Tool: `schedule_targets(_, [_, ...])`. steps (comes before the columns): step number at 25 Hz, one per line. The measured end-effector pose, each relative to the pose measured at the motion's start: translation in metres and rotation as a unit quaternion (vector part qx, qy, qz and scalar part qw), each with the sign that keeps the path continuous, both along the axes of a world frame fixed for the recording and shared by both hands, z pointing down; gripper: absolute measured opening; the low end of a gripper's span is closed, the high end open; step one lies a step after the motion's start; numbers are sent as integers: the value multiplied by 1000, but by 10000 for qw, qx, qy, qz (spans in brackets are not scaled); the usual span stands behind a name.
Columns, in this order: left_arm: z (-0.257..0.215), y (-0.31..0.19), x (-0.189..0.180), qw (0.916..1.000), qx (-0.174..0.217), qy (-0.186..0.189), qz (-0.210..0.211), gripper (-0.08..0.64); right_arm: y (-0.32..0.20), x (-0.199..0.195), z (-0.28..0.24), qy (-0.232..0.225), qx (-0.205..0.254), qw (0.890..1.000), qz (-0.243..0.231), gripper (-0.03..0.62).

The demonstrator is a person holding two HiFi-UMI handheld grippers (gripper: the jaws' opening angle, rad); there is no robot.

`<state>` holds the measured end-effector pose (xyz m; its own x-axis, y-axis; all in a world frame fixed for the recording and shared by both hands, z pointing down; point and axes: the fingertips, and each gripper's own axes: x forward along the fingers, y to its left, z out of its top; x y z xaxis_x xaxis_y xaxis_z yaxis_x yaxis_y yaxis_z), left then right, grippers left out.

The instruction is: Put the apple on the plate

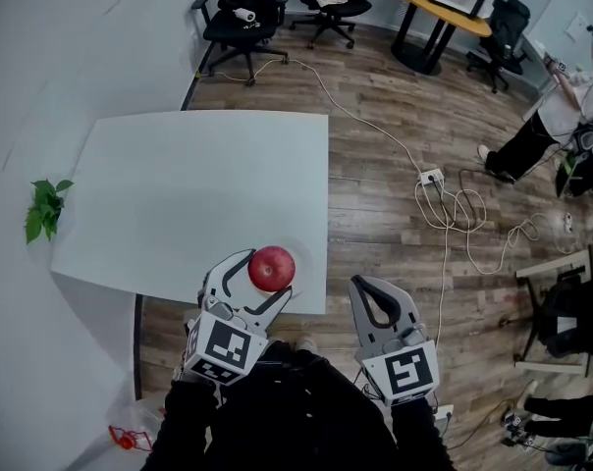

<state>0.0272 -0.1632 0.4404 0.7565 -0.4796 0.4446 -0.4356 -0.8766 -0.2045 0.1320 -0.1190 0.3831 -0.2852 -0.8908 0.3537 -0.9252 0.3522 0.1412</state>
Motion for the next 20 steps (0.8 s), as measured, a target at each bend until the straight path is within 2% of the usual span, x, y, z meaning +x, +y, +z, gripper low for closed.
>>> schedule_targets(9, [29,-7,17,9992,-78,-234,310,342,11,12,6,1,-141,9994,327,41])
schedule_targets(20, [77,-18,32,9980,-245,-448,378,342,27,25,12,29,-288,9976,634,41])
